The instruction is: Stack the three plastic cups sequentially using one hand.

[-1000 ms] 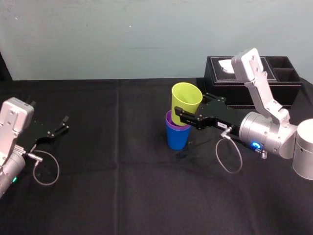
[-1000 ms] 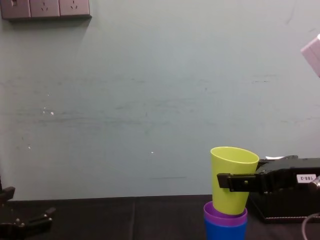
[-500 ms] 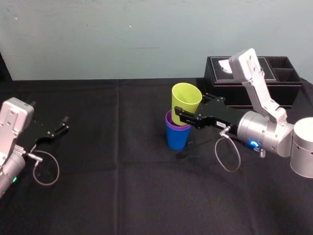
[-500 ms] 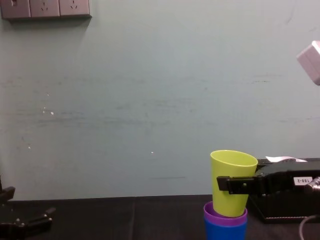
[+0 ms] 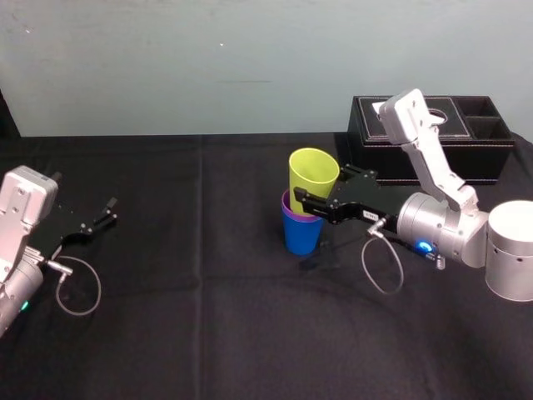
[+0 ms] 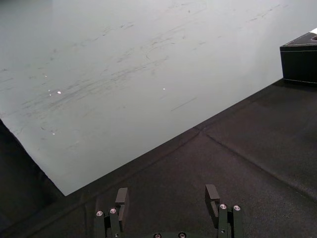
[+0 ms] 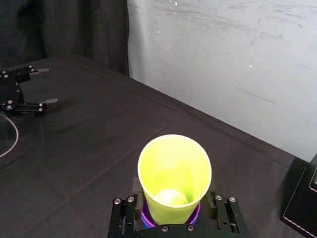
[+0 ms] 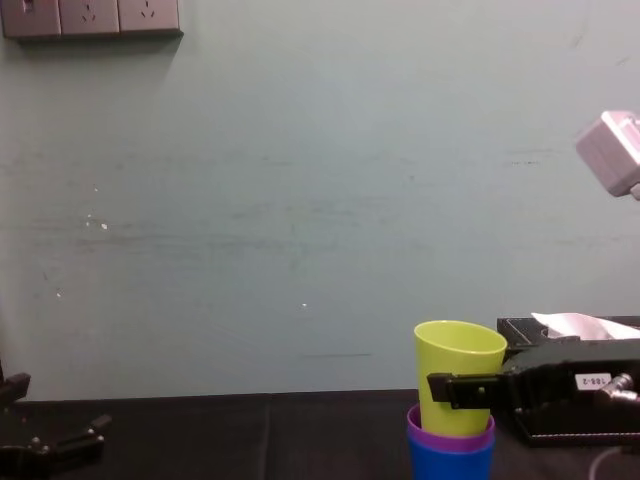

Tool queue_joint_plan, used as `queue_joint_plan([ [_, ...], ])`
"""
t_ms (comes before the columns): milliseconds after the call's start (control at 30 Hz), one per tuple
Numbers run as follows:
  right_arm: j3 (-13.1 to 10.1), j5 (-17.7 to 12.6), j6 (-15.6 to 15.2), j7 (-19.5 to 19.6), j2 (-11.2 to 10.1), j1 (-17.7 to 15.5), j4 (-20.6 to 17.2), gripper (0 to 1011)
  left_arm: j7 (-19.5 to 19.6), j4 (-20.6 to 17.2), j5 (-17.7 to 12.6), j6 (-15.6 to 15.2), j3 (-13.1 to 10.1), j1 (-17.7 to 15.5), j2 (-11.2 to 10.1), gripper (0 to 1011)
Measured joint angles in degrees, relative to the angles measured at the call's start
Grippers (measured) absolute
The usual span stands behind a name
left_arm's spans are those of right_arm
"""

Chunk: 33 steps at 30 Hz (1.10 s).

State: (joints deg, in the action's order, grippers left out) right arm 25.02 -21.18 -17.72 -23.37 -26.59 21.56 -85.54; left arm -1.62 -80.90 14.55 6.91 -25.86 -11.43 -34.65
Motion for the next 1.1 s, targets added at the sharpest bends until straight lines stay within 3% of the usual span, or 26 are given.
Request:
queue_joint_plan([
  [467,0.0,0.0,0.1,-0.1,0.0,0.0,-0.1,720,0.0,0.0,0.0,0.0,0.0,0.0,0.0,1010],
  [867,-0.1,-0.1,0.1,0.0,-0.1,-0.1,-0.2,1003,0.0,0.0,0.0,0.0,0.0,0.0,0.0,1010],
  [1100,-0.1,-0.1,0.1,0.1,-0.1,-0.1,-0.3,1004,0.0,0.0,0.0,0.0,0.0,0.0,0.0,1010],
])
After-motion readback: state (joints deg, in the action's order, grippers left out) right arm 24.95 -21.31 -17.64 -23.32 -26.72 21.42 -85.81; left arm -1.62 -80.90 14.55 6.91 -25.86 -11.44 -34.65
